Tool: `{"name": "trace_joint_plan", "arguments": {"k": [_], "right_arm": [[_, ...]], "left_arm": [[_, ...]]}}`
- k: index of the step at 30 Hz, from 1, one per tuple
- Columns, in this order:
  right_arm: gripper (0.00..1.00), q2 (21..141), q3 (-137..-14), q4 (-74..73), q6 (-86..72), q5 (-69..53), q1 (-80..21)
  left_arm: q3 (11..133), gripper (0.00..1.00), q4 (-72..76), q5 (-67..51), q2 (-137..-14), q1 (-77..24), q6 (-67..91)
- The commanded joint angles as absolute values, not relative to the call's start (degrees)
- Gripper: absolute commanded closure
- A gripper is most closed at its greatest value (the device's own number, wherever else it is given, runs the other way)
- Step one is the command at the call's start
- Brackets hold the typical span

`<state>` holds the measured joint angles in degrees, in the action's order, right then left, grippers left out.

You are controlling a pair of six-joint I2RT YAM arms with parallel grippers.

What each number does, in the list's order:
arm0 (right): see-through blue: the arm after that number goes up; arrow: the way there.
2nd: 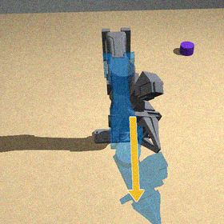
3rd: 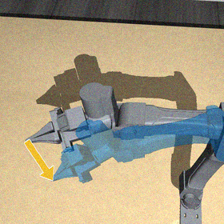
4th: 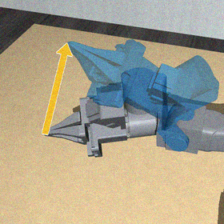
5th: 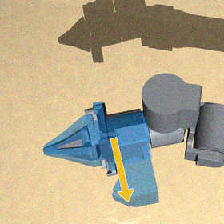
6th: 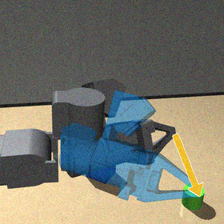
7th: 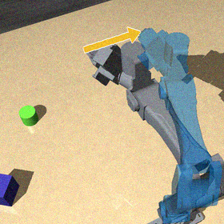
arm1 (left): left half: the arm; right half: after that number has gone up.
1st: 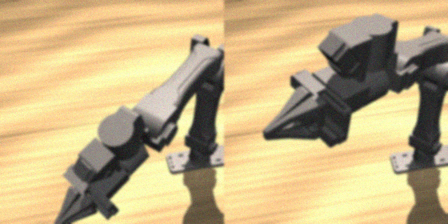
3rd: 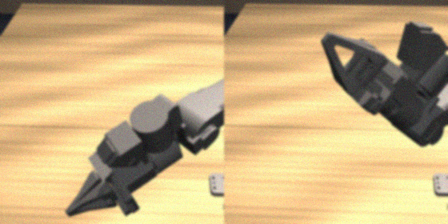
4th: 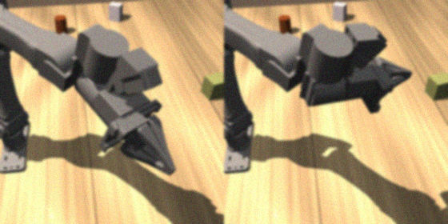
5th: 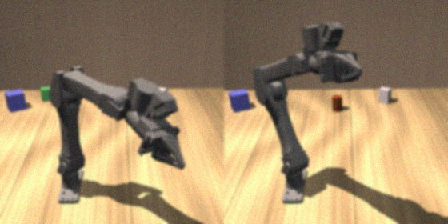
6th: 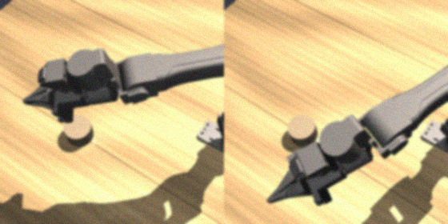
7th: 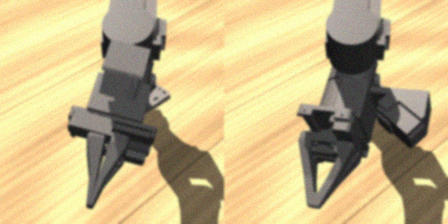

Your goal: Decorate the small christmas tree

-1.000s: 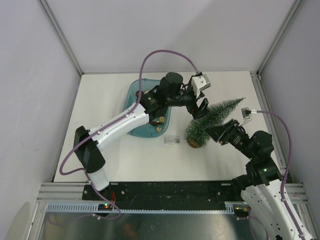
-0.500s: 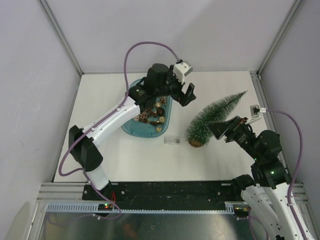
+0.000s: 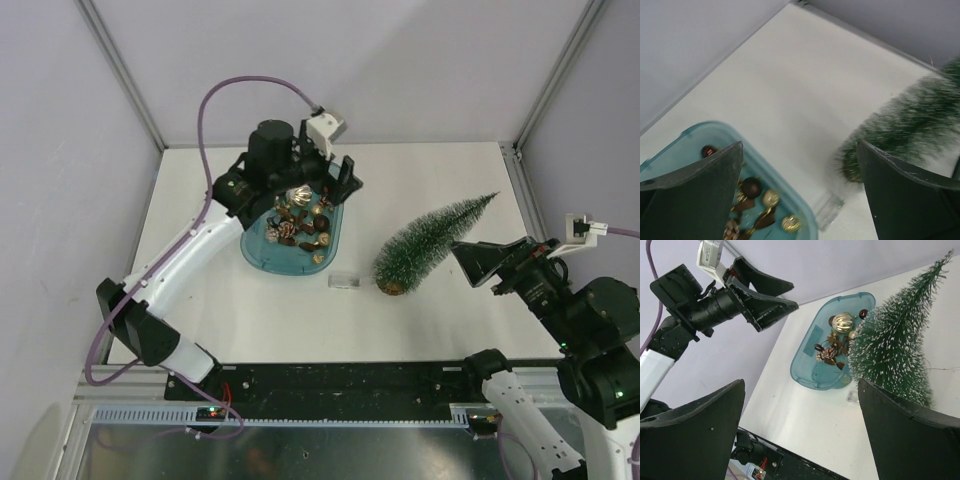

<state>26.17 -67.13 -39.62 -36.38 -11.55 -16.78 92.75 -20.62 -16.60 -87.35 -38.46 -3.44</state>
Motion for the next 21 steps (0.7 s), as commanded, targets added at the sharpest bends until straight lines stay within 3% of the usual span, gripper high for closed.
{"name": "trace_joint_plan", "arguments": {"k": [1,9,21], "right_arm": [[0.01,29.0,-72.2,-46.3,-35.1,-6.7,-18.6],[0.01,32.5,-79.0,-46.8,-35.0,-0.9,-22.1],[0.01,34.8,-83.5,-50.0,-32.8,5.8,-23.7]], "left_arm": [[91.7,0.00,-26.1,-15.0,-84.2,-32.0,-6.1],[80.5,0.00,-35.0,-12.2,-81.5,-22.6,-15.1],[69.1,0.00,-35.3,-13.3,-80.5,-19.6,-19.0]]}}
